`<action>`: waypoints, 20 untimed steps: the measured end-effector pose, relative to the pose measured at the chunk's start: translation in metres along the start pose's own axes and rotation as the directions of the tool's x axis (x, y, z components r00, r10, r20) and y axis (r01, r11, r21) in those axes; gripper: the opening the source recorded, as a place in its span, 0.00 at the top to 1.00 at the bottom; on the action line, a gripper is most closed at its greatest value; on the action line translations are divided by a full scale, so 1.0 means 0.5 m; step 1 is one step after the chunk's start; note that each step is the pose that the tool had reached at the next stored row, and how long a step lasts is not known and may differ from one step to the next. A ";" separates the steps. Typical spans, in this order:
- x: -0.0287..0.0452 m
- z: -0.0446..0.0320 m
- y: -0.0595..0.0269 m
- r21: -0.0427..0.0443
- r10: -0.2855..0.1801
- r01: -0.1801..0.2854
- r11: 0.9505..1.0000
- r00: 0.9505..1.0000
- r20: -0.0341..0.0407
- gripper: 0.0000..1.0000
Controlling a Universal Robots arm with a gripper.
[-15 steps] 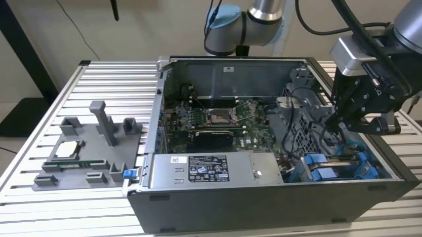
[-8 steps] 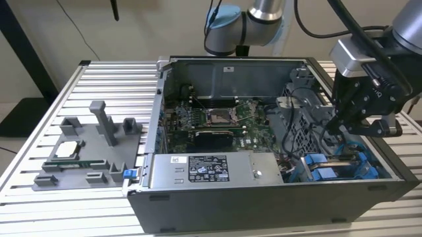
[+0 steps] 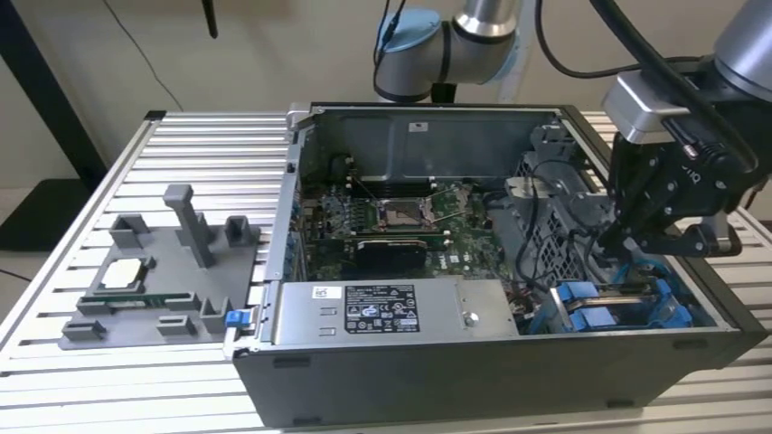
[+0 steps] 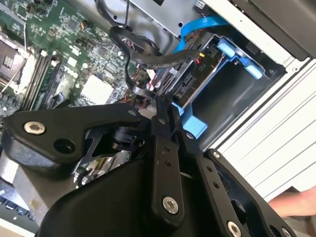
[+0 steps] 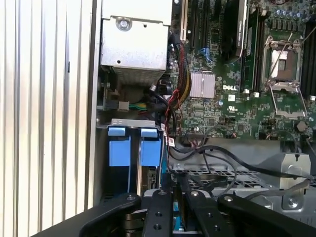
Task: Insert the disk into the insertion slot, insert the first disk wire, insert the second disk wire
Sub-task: 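Insert the second disk wire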
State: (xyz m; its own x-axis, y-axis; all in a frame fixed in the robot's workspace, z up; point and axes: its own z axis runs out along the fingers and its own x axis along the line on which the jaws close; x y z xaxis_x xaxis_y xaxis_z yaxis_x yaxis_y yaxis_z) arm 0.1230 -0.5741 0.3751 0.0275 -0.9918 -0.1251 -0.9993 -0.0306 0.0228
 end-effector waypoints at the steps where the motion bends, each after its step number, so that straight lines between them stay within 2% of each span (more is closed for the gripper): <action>1: 0.000 0.001 0.000 0.000 0.000 0.000 1.000 1.000 -0.006 1.00; 3: 0.000 0.002 0.000 -0.001 0.000 0.000 1.000 1.000 -0.016 1.00; 11: 0.000 0.004 0.000 -0.001 0.001 -0.001 1.000 1.000 -0.019 1.00; 18: 0.003 0.024 -0.001 -0.001 0.001 -0.001 1.000 0.999 -0.036 1.00; 20: 0.004 0.031 -0.001 -0.001 0.001 -0.001 1.000 0.999 -0.037 1.00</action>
State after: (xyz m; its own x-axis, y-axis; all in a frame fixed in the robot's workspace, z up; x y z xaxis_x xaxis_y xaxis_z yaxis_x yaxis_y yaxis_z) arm 0.1229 -0.5741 0.3595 0.0273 -0.9957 -0.0882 -0.9993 -0.0295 0.0245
